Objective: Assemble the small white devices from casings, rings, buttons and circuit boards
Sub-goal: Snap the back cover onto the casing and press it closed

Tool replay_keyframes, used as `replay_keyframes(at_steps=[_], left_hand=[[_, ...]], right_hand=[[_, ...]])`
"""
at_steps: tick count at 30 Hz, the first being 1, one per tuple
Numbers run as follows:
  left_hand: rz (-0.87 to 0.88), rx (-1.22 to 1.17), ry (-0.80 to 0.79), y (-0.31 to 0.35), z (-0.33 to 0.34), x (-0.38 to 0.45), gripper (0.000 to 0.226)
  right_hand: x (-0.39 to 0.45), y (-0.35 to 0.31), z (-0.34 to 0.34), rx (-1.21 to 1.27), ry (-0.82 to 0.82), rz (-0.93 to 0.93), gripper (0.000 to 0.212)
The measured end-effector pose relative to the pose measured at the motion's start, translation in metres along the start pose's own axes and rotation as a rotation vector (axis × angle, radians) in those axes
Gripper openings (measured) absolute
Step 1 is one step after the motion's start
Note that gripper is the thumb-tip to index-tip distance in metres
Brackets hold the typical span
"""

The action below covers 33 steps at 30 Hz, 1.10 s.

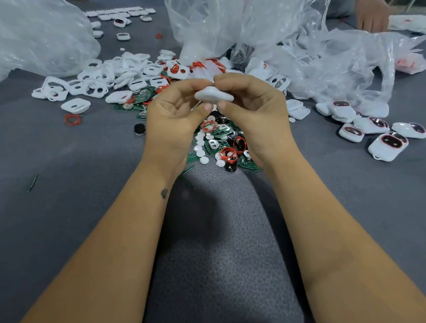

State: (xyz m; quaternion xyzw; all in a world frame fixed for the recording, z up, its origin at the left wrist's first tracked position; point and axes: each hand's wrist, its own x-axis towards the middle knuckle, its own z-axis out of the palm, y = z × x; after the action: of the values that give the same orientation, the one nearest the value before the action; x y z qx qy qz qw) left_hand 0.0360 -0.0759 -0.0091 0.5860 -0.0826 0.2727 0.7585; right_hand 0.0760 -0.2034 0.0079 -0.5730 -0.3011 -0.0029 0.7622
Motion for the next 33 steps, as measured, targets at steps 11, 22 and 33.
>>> replay_keyframes(at_steps=[11, 22, 33], left_hand=[[0.007, 0.074, 0.015, 0.003, 0.002, -0.001, 0.033], [-0.298, 0.03, 0.137, 0.009, 0.001, 0.0, 0.03], [-0.224, 0.077, 0.119, 0.009, -0.002, 0.0, 0.029]], right_hand=[[-0.001, -0.001, -0.002, -0.23, 0.048, -0.031, 0.029], [0.001, 0.004, -0.002, -0.31, 0.058, 0.01, 0.026], [0.002, 0.003, -0.004, -0.14, 0.041, 0.238, 0.015]])
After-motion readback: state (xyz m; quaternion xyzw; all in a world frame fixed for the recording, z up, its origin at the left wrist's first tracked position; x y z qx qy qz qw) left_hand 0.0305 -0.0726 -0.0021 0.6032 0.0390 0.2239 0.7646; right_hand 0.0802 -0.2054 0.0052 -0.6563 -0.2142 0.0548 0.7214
